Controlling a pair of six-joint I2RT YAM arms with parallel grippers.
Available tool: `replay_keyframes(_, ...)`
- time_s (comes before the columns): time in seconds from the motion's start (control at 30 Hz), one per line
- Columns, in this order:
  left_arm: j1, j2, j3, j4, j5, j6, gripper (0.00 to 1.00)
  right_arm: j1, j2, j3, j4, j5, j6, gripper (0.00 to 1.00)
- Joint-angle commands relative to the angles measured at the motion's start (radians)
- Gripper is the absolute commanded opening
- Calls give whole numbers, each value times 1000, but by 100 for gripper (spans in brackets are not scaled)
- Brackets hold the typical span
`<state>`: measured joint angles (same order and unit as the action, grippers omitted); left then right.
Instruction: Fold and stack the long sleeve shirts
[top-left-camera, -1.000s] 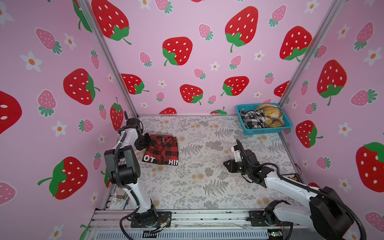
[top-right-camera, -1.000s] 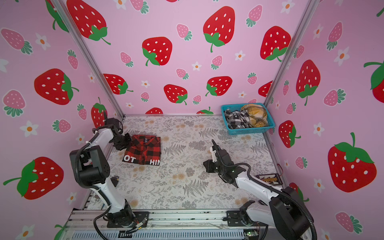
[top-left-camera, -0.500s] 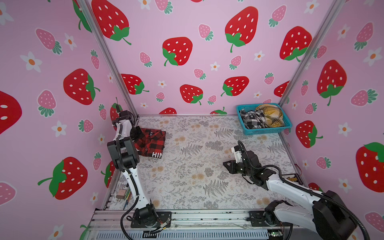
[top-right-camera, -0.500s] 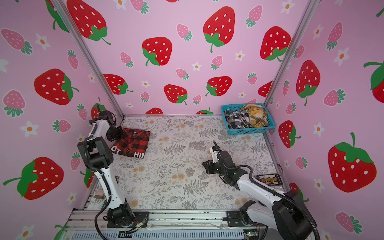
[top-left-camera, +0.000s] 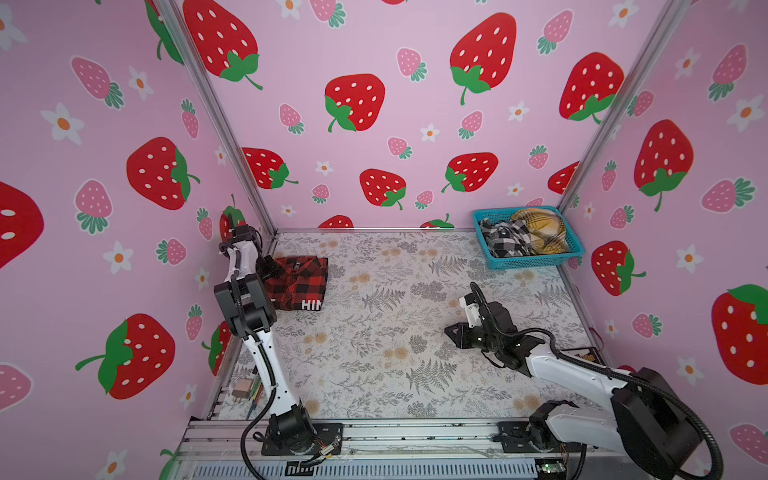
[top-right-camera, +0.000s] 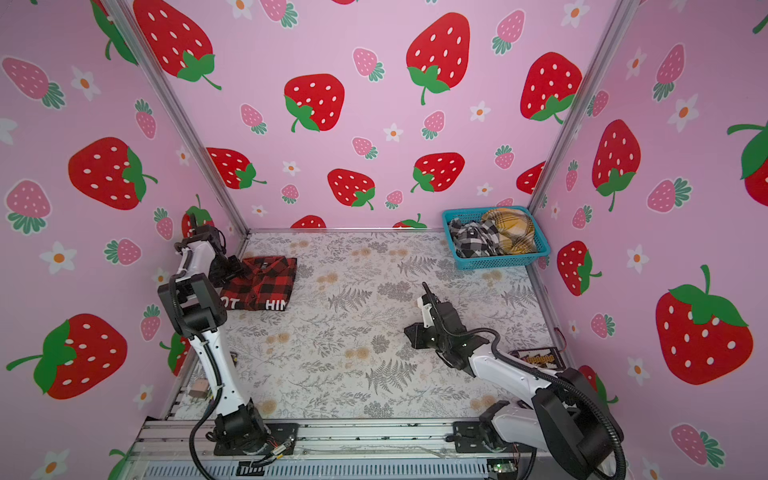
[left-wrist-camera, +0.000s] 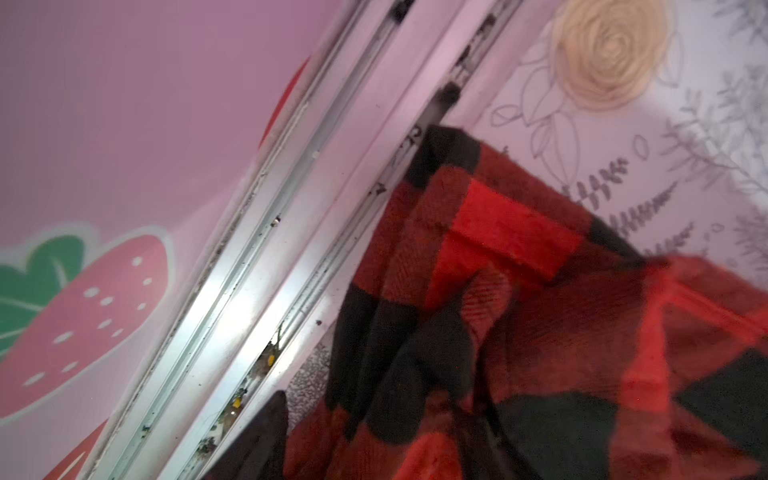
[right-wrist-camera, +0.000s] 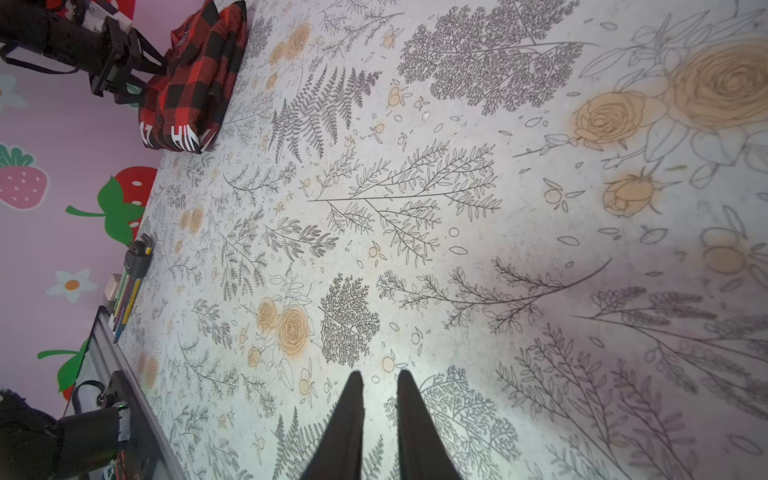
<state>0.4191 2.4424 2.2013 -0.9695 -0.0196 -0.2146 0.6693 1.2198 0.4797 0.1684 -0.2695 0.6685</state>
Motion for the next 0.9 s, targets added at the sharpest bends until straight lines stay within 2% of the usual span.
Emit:
replay_keyframes(0.0, 4, -71, 71, -46, -26, -46, 68, -3, -24, 9, 19, 7, 10, 20)
replay_keyframes(0.1, -3, -144, 85, -59, -43, -84, 72, -2, -24, 9, 19, 6, 11, 20)
replay_keyframes(0.2, -12, -235, 30, -63, -54, -138, 73, -2, -37, 1, 21, 7, 13, 20)
replay_keyframes(0.3, -40, -343, -121, -19, -30, -178, 68, -2, -40, 0, 27, 8, 16, 21)
replay_keyframes(0.47, -99, -487, -443, 136, 88, -221, 54, 0, -42, 3, 26, 17, 20, 20)
replay_keyframes(0.63, -115, -487, -632, 226, 196, -243, 40, 0, -89, -15, 14, 46, 29, 20)
replay_keyframes(0.8, -118, -443, -675, 232, 195, -250, 36, -1, -129, -24, 6, 73, 36, 21)
replay_keyframes(0.87, -129, -455, -680, 230, 211, -252, 37, 0, -147, -4, -29, 105, 33, 21)
